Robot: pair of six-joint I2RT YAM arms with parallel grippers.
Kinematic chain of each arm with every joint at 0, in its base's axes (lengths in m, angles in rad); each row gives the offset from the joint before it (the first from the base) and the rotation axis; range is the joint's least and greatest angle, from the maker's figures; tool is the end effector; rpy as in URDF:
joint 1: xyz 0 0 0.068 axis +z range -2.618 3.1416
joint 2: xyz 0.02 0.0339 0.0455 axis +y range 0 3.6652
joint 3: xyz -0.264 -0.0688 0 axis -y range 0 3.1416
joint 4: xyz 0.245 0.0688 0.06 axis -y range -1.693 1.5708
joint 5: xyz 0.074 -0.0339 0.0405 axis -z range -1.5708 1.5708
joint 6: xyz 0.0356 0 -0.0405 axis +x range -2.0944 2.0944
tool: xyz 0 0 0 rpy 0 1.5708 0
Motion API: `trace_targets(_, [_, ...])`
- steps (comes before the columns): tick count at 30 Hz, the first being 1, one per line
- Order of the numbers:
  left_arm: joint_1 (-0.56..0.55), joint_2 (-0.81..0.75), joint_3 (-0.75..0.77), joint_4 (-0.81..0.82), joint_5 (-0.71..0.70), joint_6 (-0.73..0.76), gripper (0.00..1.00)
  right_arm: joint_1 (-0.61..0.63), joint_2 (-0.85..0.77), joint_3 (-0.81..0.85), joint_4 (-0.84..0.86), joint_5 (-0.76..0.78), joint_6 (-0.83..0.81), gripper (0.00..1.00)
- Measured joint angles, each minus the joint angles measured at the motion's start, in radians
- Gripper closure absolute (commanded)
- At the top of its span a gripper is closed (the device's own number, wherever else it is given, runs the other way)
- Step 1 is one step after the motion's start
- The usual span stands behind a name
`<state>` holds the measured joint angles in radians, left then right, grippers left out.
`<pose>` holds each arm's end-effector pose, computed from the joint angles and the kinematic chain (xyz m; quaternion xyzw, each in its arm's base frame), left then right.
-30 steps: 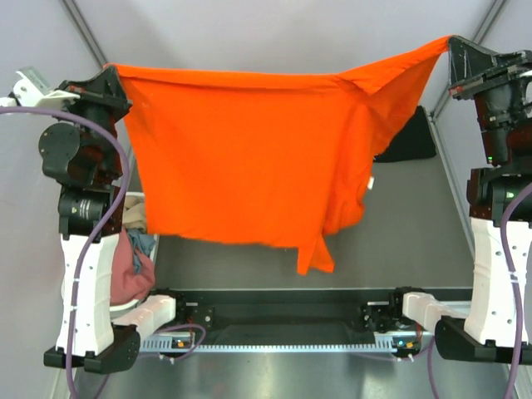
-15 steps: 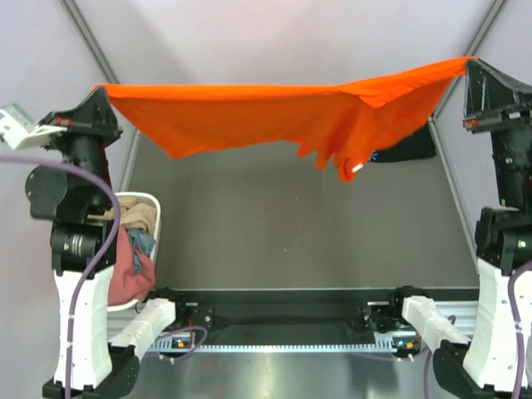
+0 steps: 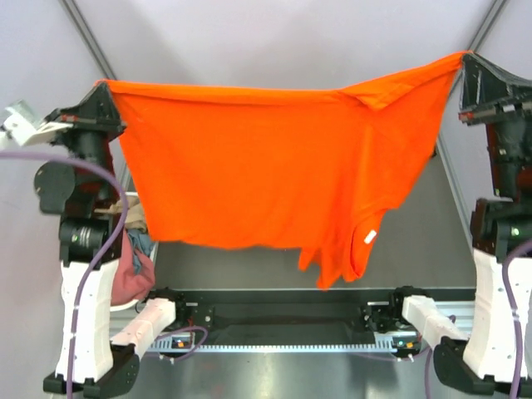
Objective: Fold and stack the t-shirts
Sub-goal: Flatten the tshirt out
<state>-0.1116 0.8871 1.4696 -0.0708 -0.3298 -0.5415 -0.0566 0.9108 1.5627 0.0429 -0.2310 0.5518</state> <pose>0.1193 -0.0018 0.5558 -0.2447 0.4566 -0.1945 0.8329 0.1003 0.0025 0.5880 0.0266 0.4332 0.2679 0.8602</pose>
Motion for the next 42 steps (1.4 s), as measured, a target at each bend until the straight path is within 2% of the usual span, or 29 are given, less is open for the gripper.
trace_targets(8, [0.000,0.256,0.024,0.137,-0.003,0.027,1.00,0.000,0.267,0.019,0.124,-0.011,0.009,1.00])
trace_targets(13, [0.000,0.500,0.149,0.186,-0.012,0.051,1.00,0.000,0.517,0.169,0.127,-0.021,0.023,1.00])
trace_targets(17, [0.000,0.633,0.283,0.201,-0.018,0.058,1.00,0.000,0.666,0.347,0.105,-0.029,0.036,1.00])
trace_targets(20, [0.000,0.668,0.337,0.221,-0.021,0.058,1.00,0.000,0.708,0.461,0.093,-0.029,0.043,1.00])
trace_targets(25, [0.003,0.666,0.360,0.275,-0.027,0.057,1.00,0.000,0.682,0.511,0.098,-0.029,0.042,1.00])
trace_targets(27, [0.008,0.647,0.325,0.298,-0.027,0.050,1.00,0.000,0.639,0.451,0.111,-0.025,0.036,1.00])
trace_targets(31, [0.017,0.572,0.172,0.306,-0.028,0.031,1.00,0.000,0.516,0.232,0.132,-0.021,0.031,1.00])
trace_targets(37, [0.021,0.356,-0.237,0.212,-0.042,-0.048,1.00,0.000,0.318,-0.231,0.117,-0.031,0.051,1.00])
trace_targets(42, [0.026,0.126,-0.518,0.041,-0.072,-0.138,1.00,0.009,0.127,-0.595,-0.007,-0.055,0.062,1.00])
